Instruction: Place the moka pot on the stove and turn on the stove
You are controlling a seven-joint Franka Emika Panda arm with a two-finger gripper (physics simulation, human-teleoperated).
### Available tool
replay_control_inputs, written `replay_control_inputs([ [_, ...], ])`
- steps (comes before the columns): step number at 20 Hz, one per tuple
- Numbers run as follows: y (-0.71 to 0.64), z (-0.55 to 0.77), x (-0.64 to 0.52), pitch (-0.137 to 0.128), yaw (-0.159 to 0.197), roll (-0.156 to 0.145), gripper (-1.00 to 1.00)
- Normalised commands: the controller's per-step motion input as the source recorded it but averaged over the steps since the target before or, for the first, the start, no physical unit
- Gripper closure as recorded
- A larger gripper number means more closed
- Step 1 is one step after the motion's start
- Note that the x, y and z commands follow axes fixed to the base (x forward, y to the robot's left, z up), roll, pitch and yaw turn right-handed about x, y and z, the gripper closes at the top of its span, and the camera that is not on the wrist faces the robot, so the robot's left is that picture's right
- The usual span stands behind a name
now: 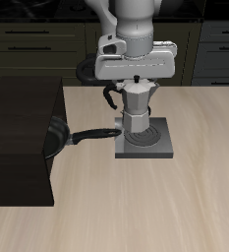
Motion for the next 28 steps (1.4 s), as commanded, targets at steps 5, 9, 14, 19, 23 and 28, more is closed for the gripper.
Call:
replay_control_inputs([
  [5,-0.05,0.03,-0.20,-0.001,-0.007,-0.005,1.00],
  [9,0.08,0.03,-0.29,0.012,-0.025,-0.001,1.00],
  [14,0.01,0.06,-0.22,0.016,0.003,-0.008,1.00],
  [19,0.07,-0.04,-0.21,0.013,0.020,0.007,1.00],
  [23,0.07,-0.14,-0.20,0.038,0.006,0.020,1.00],
  [28,0.02,-0.02,-0.15,0.001,-0.026,0.003,1.00],
])
